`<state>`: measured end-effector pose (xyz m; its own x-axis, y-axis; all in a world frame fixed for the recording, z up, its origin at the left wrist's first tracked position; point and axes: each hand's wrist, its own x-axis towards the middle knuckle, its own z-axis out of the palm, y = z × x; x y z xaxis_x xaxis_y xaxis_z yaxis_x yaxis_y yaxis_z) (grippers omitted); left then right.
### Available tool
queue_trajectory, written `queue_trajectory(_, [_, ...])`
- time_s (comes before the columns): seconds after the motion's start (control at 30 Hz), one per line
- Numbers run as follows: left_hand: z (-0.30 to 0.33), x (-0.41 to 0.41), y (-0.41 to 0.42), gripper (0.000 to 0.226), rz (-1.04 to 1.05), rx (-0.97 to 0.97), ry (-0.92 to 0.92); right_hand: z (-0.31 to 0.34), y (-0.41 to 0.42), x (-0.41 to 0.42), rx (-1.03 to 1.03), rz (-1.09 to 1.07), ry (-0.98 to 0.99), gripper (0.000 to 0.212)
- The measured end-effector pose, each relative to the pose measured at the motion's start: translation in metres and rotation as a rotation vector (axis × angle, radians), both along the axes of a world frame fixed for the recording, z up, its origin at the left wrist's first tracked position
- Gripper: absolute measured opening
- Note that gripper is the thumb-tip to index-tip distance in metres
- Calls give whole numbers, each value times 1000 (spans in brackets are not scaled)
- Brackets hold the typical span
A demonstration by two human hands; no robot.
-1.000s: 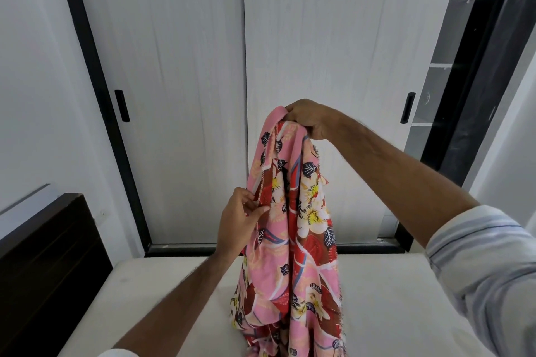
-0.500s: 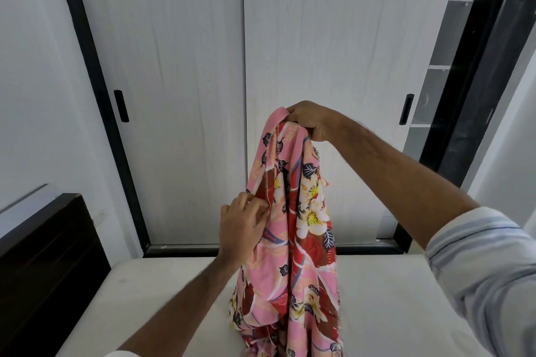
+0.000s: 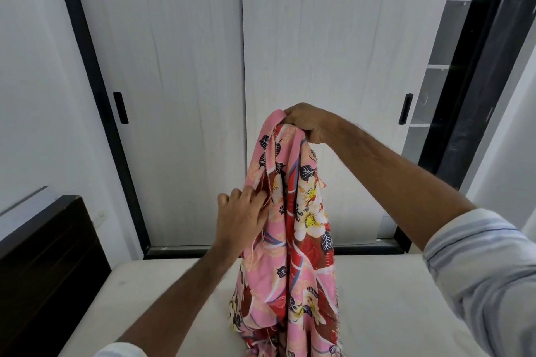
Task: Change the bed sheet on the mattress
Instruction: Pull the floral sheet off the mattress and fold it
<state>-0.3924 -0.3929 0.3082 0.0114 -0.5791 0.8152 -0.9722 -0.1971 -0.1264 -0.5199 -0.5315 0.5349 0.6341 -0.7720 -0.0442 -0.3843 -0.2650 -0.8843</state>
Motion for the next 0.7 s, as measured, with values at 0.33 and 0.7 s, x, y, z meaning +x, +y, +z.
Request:
queue_trajectory(0.33, [16, 11, -5, 38, -78, 38, 148, -1, 1, 0, 3, 10, -21, 20])
queue_trajectory(0.7, [24, 25, 12, 34, -215, 71, 418, -5, -18, -12, 8, -71, -9, 26])
